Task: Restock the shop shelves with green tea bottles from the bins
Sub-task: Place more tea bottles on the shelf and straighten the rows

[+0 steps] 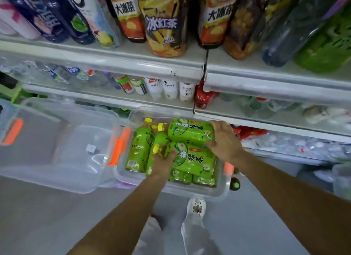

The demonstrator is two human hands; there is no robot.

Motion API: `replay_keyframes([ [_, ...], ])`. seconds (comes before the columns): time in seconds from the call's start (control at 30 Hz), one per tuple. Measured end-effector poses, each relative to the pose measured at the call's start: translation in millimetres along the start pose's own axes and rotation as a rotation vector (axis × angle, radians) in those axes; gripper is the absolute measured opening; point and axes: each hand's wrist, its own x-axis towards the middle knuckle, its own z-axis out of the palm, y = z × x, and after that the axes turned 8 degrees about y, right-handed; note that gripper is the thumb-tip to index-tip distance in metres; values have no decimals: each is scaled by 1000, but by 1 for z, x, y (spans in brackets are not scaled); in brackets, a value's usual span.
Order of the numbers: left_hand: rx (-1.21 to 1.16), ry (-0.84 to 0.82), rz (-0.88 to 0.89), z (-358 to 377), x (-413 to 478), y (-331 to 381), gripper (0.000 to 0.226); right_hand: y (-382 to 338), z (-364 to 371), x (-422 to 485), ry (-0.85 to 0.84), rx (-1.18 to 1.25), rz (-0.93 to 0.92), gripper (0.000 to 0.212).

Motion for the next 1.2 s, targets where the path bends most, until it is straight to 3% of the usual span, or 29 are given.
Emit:
replay_keyframes([
  [0.23,-134,105,-30,31,5,-7,113,1,37,5,-2,101,51,81],
  [0.5,-326,123,-134,35,9,-13,106,6,36,16,11,12,34,86],
  [0.87,-337,47,-151,26,6,-11,99,14,0,38,-225,-126,-77,93],
  [1.03,-223,121,-12,27,1,-24,84,23,13,4,-40,47,-12,78],
  [1.2,-28,164,195,38,-28,-46,95,46,27,-49,115,121,-34,55],
])
